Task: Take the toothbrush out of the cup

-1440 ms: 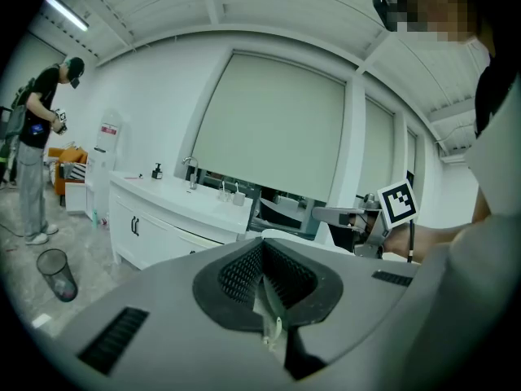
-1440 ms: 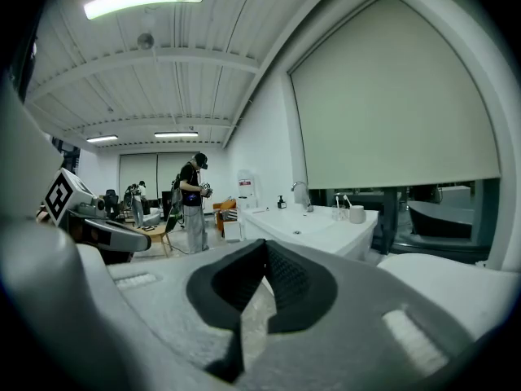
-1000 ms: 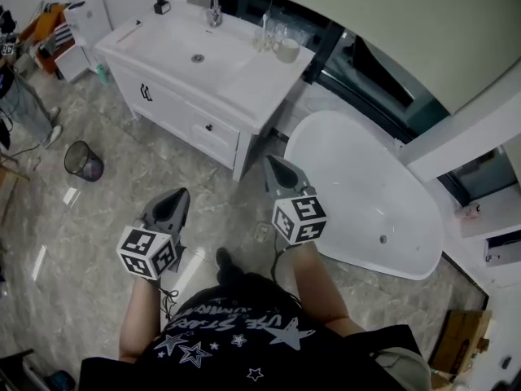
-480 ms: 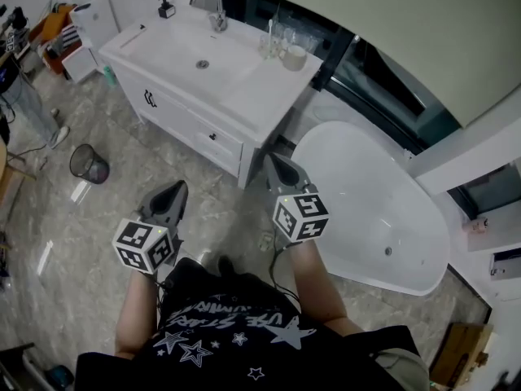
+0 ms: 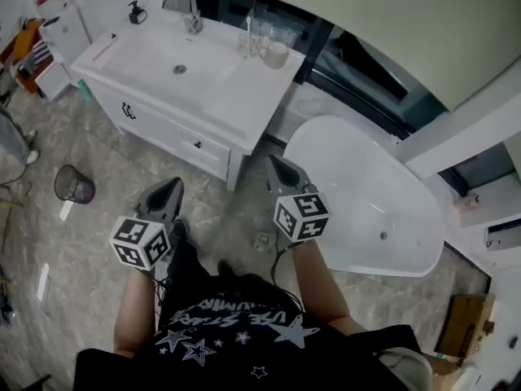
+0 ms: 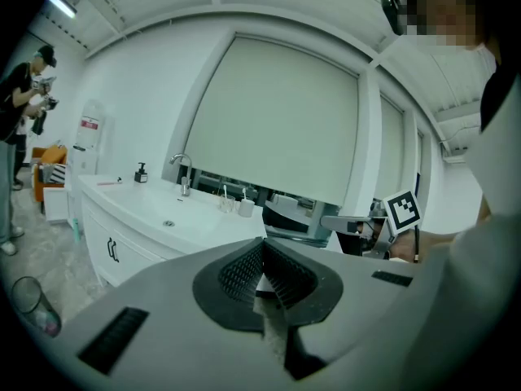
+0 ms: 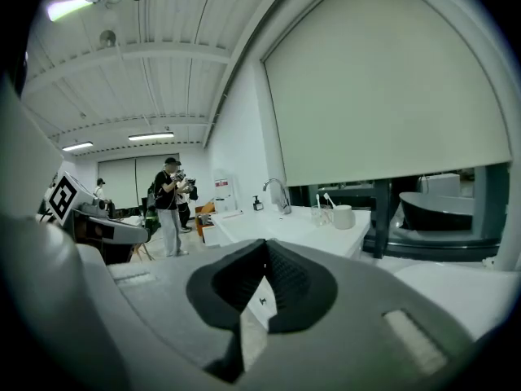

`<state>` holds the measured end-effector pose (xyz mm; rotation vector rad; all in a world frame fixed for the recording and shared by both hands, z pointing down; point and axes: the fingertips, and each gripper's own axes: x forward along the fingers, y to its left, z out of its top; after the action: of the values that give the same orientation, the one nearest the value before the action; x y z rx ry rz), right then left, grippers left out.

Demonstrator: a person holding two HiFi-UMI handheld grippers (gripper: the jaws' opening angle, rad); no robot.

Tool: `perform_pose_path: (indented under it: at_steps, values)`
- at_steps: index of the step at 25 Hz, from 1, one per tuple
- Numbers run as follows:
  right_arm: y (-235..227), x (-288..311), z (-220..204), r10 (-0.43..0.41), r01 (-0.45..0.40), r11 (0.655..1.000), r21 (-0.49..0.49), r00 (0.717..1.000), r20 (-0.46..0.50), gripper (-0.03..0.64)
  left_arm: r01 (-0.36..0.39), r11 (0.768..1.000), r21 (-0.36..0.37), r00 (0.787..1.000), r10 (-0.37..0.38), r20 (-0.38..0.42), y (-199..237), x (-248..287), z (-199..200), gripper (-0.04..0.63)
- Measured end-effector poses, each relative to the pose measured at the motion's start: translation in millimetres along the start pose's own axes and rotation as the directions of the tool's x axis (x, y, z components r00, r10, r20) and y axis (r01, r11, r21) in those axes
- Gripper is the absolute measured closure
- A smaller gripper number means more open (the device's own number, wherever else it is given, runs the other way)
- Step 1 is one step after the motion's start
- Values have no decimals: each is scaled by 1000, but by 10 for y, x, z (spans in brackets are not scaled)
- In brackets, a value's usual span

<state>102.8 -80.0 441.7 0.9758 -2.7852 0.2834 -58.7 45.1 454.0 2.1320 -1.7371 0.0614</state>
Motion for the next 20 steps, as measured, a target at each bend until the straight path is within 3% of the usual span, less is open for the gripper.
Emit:
perform_pose_path:
  at_steps: [13, 20]
  values:
    - [-216, 1048, 337, -239, 238, 970, 52, 971, 14, 617, 197, 980, 10, 979, -196, -46, 1123, 868, 569, 588]
    - [-244, 1479, 446, -357, 356, 932, 62, 934, -1, 617, 299, 954, 11, 952, -297, -79, 1661, 1275, 803, 588]
